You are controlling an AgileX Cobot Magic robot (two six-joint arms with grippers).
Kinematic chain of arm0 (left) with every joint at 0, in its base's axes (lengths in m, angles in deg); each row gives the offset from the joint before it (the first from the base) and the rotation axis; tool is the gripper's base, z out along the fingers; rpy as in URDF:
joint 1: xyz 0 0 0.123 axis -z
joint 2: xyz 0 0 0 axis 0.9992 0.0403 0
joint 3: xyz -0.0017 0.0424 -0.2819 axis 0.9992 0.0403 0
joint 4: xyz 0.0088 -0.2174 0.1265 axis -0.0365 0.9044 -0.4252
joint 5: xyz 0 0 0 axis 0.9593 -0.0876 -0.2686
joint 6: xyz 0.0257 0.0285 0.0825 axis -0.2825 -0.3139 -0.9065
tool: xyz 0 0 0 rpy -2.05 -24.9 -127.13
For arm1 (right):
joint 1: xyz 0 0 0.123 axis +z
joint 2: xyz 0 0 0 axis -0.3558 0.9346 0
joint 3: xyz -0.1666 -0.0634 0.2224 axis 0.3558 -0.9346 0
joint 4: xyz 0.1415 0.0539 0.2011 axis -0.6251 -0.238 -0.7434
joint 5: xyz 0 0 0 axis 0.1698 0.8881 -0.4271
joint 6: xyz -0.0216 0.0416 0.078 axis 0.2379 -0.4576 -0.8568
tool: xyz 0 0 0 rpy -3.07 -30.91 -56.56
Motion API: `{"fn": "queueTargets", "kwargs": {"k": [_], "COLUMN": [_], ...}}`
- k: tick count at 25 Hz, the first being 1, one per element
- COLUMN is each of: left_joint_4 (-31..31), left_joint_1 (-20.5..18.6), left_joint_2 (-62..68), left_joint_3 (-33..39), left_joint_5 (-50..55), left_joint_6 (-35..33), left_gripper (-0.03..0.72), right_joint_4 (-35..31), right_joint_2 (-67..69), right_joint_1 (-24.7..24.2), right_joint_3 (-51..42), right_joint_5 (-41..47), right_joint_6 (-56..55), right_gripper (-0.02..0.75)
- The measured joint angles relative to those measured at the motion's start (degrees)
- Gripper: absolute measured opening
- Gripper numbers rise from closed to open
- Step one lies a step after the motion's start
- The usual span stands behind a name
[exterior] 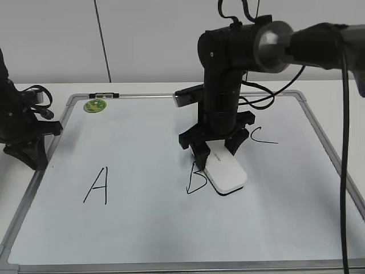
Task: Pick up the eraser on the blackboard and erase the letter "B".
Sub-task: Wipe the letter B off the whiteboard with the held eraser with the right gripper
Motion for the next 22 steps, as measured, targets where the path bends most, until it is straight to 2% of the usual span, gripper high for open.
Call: {"fn": "queueTargets", "kwargs": {"k": [12, 22], "left_joint_4": [0.0, 0.1], "left_joint_1": [0.0, 0.0], "left_joint_2": [0.1, 0.1], "left_joint_3": [0.0, 0.0], "left_joint_5": [-0.2, -0.2], "left_joint_6": [0.0, 0.0], "left_gripper": [0.099, 0.101], "right_joint_4": [1.3, 1.7], "right_joint_2": [1.5, 1.8], "right_joint_1": [1.3, 6.7], "right_joint_3": [1.9, 2.6], "right_joint_5": [1.6, 1.3], "right_joint_6": [-0.7, -0.8], "right_gripper": [0.529, 0.529]}}
